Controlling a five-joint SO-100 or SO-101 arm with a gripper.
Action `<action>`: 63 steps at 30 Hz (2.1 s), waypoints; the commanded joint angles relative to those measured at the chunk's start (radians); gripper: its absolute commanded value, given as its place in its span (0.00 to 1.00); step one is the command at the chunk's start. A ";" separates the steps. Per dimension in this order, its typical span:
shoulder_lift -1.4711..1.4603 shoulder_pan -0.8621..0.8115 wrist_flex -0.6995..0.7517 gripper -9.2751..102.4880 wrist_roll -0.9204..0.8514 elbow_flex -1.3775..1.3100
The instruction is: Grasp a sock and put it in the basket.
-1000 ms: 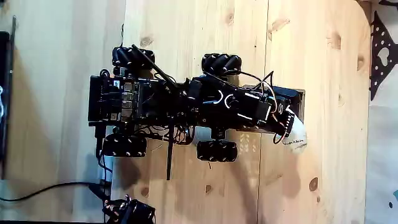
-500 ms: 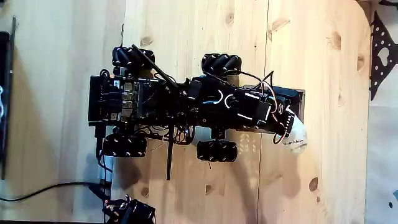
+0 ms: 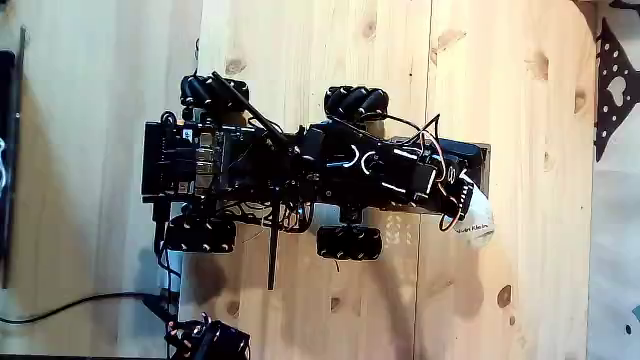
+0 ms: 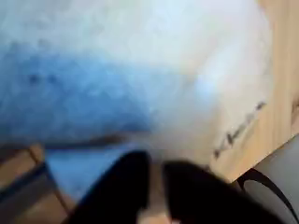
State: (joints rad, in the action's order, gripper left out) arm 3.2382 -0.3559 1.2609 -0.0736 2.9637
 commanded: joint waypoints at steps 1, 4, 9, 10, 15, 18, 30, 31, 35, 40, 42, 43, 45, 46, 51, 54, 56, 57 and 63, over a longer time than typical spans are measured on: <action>0.009 -0.005 0.137 0.09 0.021 0.000; 0.009 -0.005 0.137 0.09 0.021 0.000; 0.009 -0.005 0.137 0.09 0.021 0.000; 0.009 -0.005 0.137 0.09 0.021 0.000; 0.009 -0.005 0.137 0.09 0.021 0.000; 0.009 -0.005 0.137 0.09 0.021 0.000; 0.009 -0.005 0.137 0.09 0.021 0.000; 0.009 -0.005 0.137 0.09 0.021 0.000; 0.009 -0.005 0.137 0.09 0.021 0.000; 0.009 -0.005 0.137 0.09 0.021 0.000; 0.009 -0.005 0.137 0.09 0.021 0.000; 0.009 -0.005 0.137 0.09 0.021 0.000; 0.009 -0.005 0.137 0.09 0.021 0.000; 0.009 -0.005 0.137 0.09 0.021 0.000; 0.009 -0.005 0.137 0.09 0.021 0.000; 0.009 -0.005 0.137 0.09 0.021 0.000; 0.009 -0.005 0.137 0.09 0.021 0.000; 0.009 -0.005 0.137 0.09 0.021 0.000; 0.009 0.110 0.137 0.09 0.021 0.000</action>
State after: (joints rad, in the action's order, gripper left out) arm 3.2382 -0.2823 1.2609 -0.0721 2.9637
